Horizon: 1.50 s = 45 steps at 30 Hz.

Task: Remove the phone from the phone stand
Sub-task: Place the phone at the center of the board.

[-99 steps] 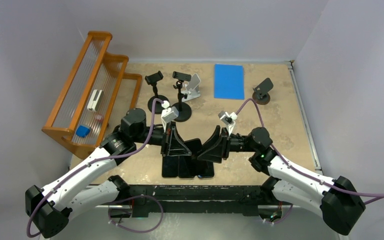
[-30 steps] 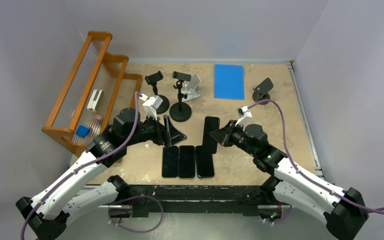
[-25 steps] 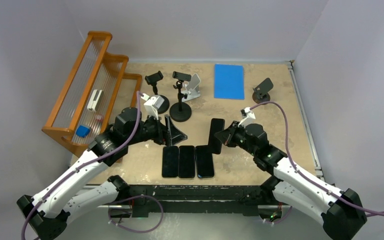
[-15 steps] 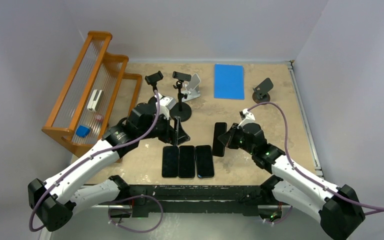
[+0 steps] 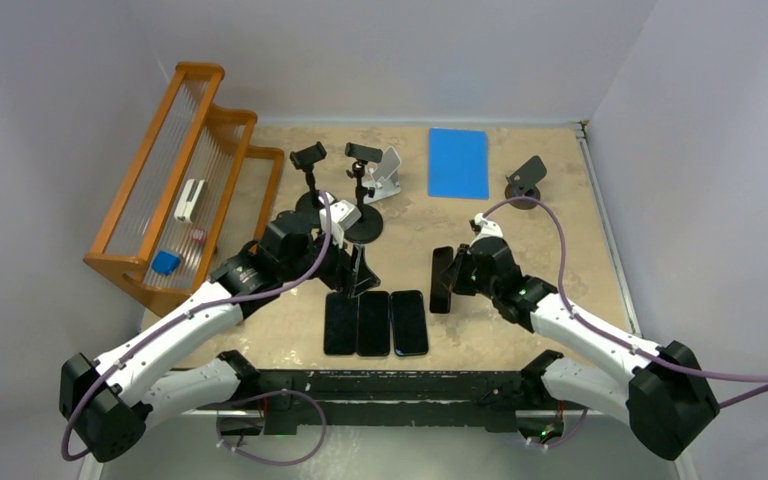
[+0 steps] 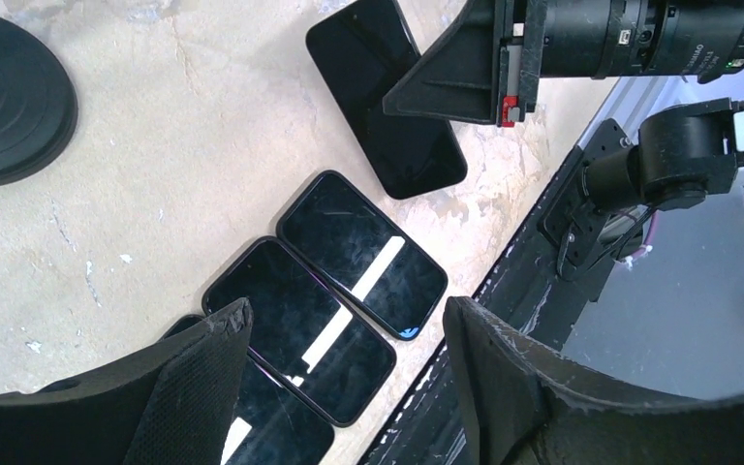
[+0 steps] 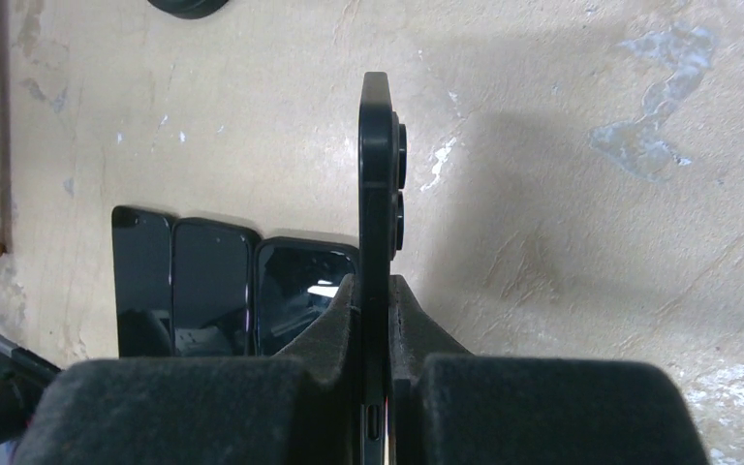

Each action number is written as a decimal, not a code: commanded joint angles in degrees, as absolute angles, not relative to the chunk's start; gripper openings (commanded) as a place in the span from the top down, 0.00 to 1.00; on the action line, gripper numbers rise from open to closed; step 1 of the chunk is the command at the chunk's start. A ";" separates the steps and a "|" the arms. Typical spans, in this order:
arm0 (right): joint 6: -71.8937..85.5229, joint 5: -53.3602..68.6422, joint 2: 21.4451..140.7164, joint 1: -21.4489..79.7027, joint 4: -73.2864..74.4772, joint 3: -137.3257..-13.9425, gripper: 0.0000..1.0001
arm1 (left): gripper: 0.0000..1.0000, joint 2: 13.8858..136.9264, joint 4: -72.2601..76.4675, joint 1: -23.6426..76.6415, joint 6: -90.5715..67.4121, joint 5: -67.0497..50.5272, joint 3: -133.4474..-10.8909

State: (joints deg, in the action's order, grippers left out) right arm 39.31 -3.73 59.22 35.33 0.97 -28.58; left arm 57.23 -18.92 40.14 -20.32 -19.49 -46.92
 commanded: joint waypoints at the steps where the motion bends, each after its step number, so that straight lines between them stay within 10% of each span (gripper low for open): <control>1: 38.04 -6.61 60.04 35.24 -0.61 -31.51 1.00 | 0.30 54.73 -16.50 39.71 -18.46 -20.46 -46.53; 45: 43.41 6.94 66.80 36.63 12.97 -33.44 1.00 | 0.34 52.66 -17.78 39.74 -19.60 -23.47 -46.37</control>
